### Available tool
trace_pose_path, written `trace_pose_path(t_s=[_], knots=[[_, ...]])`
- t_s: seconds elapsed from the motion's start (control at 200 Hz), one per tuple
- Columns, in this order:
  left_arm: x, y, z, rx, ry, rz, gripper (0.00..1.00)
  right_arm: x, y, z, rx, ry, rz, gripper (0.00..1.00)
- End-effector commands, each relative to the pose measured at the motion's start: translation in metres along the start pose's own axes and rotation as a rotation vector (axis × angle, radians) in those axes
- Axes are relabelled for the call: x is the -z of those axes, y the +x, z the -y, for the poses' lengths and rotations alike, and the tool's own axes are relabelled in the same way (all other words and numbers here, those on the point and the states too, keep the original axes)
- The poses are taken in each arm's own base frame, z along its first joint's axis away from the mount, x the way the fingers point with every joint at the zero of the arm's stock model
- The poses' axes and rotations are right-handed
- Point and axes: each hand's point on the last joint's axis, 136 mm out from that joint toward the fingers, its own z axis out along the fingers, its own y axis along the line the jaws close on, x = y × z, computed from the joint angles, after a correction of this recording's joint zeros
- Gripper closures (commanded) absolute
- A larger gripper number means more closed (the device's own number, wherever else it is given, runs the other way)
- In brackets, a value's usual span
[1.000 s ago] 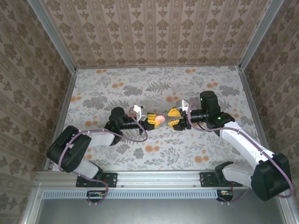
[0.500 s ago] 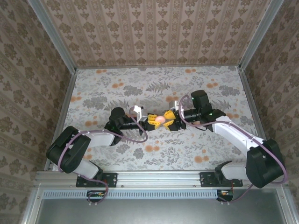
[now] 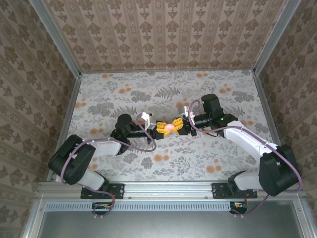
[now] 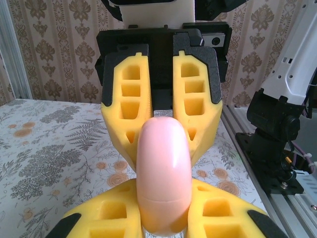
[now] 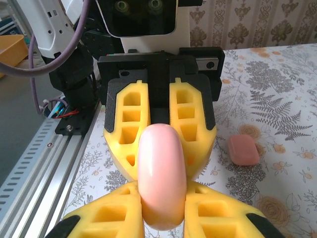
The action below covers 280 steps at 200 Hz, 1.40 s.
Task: Insert the wireless bluetooth earbuds into the charging case
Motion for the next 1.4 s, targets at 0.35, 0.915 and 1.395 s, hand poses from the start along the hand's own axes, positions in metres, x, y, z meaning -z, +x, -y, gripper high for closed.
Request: trace_pose_path(t_s=[0.35,0.915,1.395], knots=[[0.001,-0.009,-0.004,-0.071,-0.050,0.005,0.38,0.009,-0.004,-0.014,0.031,0.004,-0.019,0.88],[0.033,0.008,-0.046,0.061,-0.395,-0.081,0.00,0.013,0.047,0.003,-0.337,0.169,-0.114,0.87],[0.114,0.027,-0.091,0.134,-0.912,-0.202,0.00,-0.002,0.087,0.043,-0.777,0.268,-0.256,0.87]])
